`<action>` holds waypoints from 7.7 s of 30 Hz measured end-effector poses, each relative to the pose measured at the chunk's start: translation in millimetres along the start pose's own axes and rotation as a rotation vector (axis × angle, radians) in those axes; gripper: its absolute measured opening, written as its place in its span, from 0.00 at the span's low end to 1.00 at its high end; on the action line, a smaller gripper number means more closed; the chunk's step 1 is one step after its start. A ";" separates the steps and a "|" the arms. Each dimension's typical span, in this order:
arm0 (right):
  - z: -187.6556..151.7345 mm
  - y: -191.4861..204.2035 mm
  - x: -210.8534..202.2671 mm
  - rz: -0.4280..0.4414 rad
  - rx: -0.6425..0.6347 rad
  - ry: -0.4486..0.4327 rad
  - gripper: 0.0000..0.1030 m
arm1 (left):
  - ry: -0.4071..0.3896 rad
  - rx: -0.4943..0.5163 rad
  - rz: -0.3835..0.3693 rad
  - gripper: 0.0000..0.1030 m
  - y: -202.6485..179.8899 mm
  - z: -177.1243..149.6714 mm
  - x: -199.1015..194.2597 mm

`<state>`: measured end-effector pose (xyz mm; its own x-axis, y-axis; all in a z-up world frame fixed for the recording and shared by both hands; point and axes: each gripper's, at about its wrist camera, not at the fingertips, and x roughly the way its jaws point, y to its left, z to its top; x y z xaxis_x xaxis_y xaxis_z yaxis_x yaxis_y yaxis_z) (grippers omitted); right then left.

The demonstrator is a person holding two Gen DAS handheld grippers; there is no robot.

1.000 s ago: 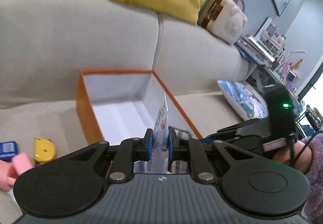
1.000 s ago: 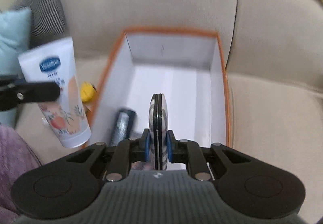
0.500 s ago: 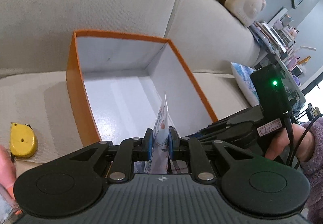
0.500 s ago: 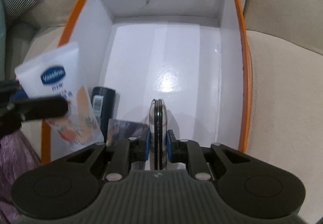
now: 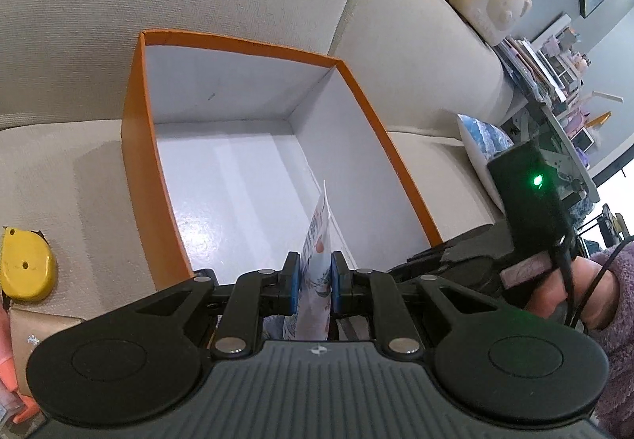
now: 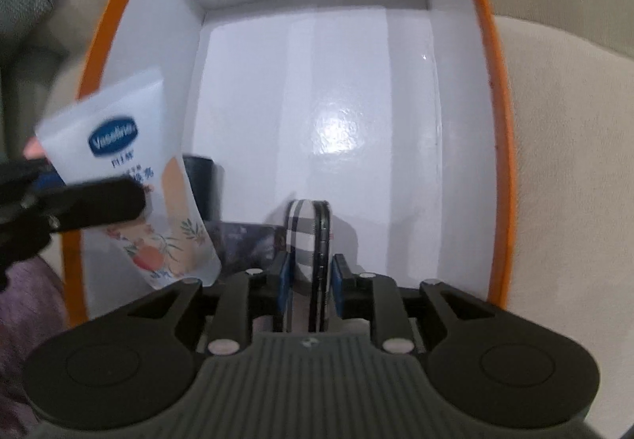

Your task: Organize rigid objects

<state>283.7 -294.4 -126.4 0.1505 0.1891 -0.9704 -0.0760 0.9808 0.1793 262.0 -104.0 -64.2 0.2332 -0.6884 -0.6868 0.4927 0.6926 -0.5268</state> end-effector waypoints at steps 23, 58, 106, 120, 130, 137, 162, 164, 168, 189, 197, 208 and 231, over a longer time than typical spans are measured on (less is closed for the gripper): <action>-38.5 18.1 5.5 -0.099 -0.187 0.041 0.16 | 0.020 0.031 0.002 0.17 -7.3 -0.5 6.7; -77.8 -24.3 -87.9 -0.382 0.056 -0.510 0.28 | 0.243 -0.072 0.082 0.31 -42.6 -4.9 117.3; -156.9 129.3 -101.6 0.091 0.073 -0.456 0.39 | -0.080 -0.068 0.297 0.10 -0.1 -121.1 -142.6; -98.9 241.9 -43.1 0.094 -0.132 -0.382 0.46 | -0.193 -0.340 0.400 0.19 97.6 -133.6 -174.8; -49.6 276.9 -10.7 0.046 -0.209 -0.345 0.46 | -0.141 -0.164 0.508 0.29 128.9 -97.5 -154.5; -16.4 299.8 5.8 0.026 -0.311 -0.346 0.45 | -0.133 0.012 0.592 0.29 146.1 -97.7 -155.3; 9.2 324.5 18.7 0.113 -0.459 -0.352 0.14 | -0.145 -0.039 0.548 0.28 175.5 -101.3 -162.6; 11.2 327.2 8.5 0.123 -0.464 -0.379 0.13 | -0.156 -0.028 0.541 0.28 174.6 -102.9 -169.2; 20.1 332.5 -9.1 0.166 -0.458 -0.412 0.12 | -0.160 0.017 0.555 0.29 170.6 -103.2 -179.0; 15.2 297.6 -12.5 0.121 -0.339 -0.405 0.25 | -0.180 0.018 0.581 0.68 159.5 -104.1 -172.2; -33.0 264.5 16.5 0.029 -0.317 -0.344 0.24 | -0.197 -0.086 0.581 0.78 163.3 -89.7 -156.4; -50.2 264.7 28.1 0.067 -0.282 -0.321 0.29 | -0.191 -0.146 0.627 0.61 181.0 -77.6 -139.1; -77.5 281.7 1.6 -0.058 -0.470 -0.511 0.24 | -0.254 -0.208 0.555 0.61 142.2 -138.1 -174.6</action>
<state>186.1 -21.3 -89.9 0.6037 0.2478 -0.7577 -0.4546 0.8878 -0.0718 175.5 144.4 -88.3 0.6101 -0.2271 -0.7591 0.0742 0.9702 -0.2306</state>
